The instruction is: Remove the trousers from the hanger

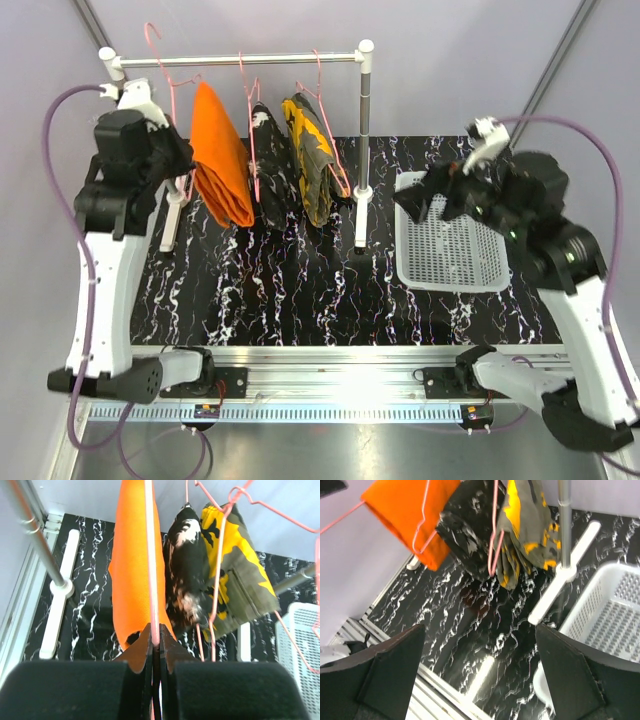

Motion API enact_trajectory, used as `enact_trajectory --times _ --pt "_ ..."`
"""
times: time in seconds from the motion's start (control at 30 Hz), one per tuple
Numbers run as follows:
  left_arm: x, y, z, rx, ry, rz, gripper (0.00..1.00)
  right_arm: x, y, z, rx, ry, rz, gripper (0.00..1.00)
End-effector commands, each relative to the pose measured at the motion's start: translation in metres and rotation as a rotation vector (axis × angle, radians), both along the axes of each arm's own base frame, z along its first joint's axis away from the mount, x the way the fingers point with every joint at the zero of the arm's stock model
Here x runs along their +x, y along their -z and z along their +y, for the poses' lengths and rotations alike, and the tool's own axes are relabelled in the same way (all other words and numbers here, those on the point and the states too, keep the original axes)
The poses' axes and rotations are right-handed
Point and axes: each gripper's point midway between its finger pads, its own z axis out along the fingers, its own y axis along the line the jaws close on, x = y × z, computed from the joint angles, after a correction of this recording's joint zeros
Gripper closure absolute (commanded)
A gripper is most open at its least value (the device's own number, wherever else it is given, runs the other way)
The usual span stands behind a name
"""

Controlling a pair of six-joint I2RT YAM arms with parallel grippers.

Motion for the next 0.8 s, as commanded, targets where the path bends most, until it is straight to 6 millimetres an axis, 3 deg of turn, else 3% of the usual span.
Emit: enact_trajectory --times 0.0,0.03,0.07,0.1,0.13,0.17,0.23,0.27,0.3,0.37,0.4,0.47,0.5,0.57,0.63,0.77 --pt "-0.047 -0.120 0.013 -0.059 -0.056 -0.420 1.00 0.028 -0.024 0.037 0.003 -0.110 -0.050 0.01" --pt "-0.054 -0.115 0.015 -0.061 -0.063 -0.402 1.00 0.029 -0.042 0.042 -0.012 -0.118 -0.097 0.01" --pt "-0.059 -0.113 0.015 -0.066 -0.063 -0.395 1.00 0.036 -0.034 0.067 -0.058 -0.150 -0.081 0.00" --pt "-0.072 -0.117 0.017 -0.076 -0.071 -0.410 1.00 0.036 -0.035 0.078 -0.090 -0.159 -0.094 0.01" --pt "-0.080 -0.111 0.018 -0.080 -0.075 -0.389 1.00 0.033 -0.051 0.090 -0.102 -0.170 -0.139 0.00" --pt "-0.085 -0.108 0.019 -0.094 -0.080 -0.380 1.00 0.034 -0.039 0.117 -0.164 -0.199 -0.138 0.01" --pt "-0.105 -0.106 0.020 -0.119 -0.084 -0.381 1.00 0.033 -0.050 0.143 -0.172 -0.202 -0.197 0.01" --pt "-0.111 -0.105 0.015 -0.151 -0.064 -0.378 1.00 0.040 -0.045 0.155 -0.191 -0.172 -0.208 0.00" --pt "-0.118 -0.103 0.013 -0.169 -0.054 -0.373 1.00 0.023 -0.046 0.178 -0.181 -0.212 -0.235 0.01" --pt "-0.139 -0.104 0.009 -0.216 -0.033 -0.388 1.00 0.022 -0.051 0.204 -0.133 -0.176 -0.298 0.01" --pt "-0.144 -0.102 0.008 -0.231 -0.030 -0.386 1.00 0.007 -0.051 0.222 -0.104 -0.212 -0.316 0.01" --pt "-0.164 -0.109 0.008 -0.262 -0.022 -0.421 1.00 -0.004 -0.048 0.251 -0.047 -0.248 -0.348 0.01" --pt "-0.170 -0.110 0.009 -0.271 -0.028 -0.426 1.00 -0.024 -0.045 0.267 -0.027 -0.297 -0.354 0.00" --pt "-0.183 -0.117 0.010 -0.295 -0.028 -0.446 1.00 -0.032 -0.033 0.287 -0.055 -0.295 -0.398 0.01" --pt "-0.193 -0.121 0.010 -0.314 -0.024 -0.455 1.00 -0.059 -0.026 0.311 -0.058 -0.345 -0.454 0.01" --pt "-0.208 -0.128 0.009 -0.374 -0.027 -0.475 1.00 -0.075 0.000 0.343 -0.084 -0.319 -0.487 0.01"
